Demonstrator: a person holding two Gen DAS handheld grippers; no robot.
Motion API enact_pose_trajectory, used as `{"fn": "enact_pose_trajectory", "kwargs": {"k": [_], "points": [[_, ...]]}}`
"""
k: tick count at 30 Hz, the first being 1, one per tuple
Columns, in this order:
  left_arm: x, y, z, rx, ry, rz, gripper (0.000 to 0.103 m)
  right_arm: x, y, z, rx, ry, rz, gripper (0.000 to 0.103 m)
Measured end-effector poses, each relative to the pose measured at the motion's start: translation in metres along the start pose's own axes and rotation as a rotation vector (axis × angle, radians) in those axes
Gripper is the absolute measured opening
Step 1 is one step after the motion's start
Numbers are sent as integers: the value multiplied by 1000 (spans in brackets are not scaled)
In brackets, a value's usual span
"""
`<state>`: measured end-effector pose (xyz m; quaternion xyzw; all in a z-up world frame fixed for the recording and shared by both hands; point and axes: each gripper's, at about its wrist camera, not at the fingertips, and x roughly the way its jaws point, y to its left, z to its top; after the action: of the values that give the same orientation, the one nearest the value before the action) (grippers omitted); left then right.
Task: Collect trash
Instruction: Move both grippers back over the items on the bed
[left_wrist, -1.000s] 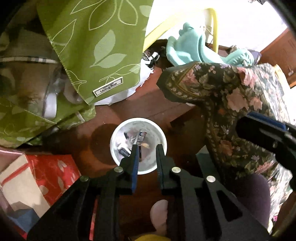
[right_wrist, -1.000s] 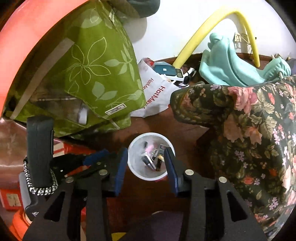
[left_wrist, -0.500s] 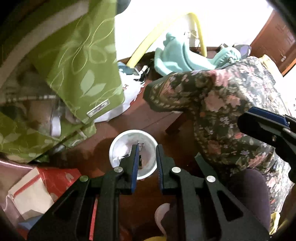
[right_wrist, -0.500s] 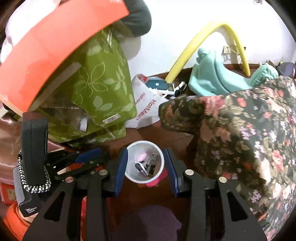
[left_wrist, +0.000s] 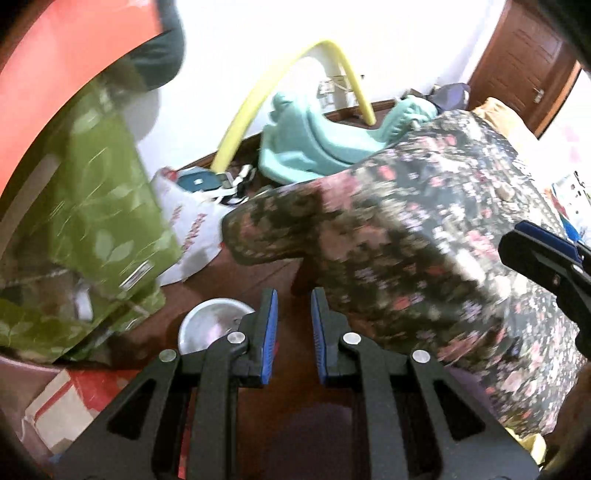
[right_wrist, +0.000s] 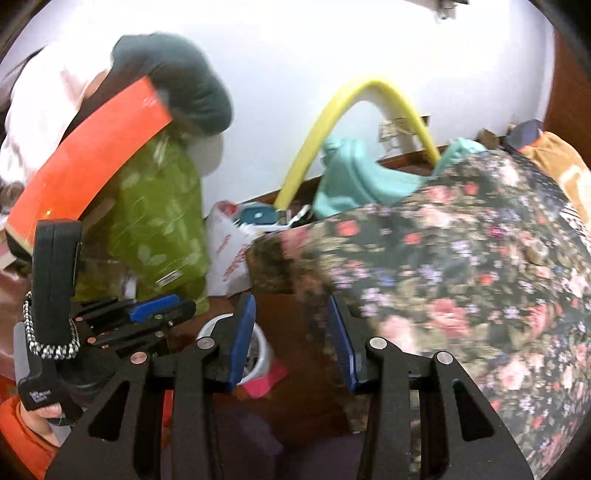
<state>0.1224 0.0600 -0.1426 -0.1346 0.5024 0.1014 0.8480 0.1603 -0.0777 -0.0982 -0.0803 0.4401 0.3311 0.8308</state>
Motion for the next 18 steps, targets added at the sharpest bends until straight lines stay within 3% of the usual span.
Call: {"fn": "enact_pose_trajectory", "kwargs": {"k": [11,16,18], "points": [[16,-114,49,153,-18,-90,19,-31,-110,0,72,-59,-148,37],[26,-159,69,212,-29,-125,25,-37,-158,-3,120,-60,-200,37],[32,-177,77,229,-30,-140,34,-38,-177,-4,146,-53,-213,44]]}}
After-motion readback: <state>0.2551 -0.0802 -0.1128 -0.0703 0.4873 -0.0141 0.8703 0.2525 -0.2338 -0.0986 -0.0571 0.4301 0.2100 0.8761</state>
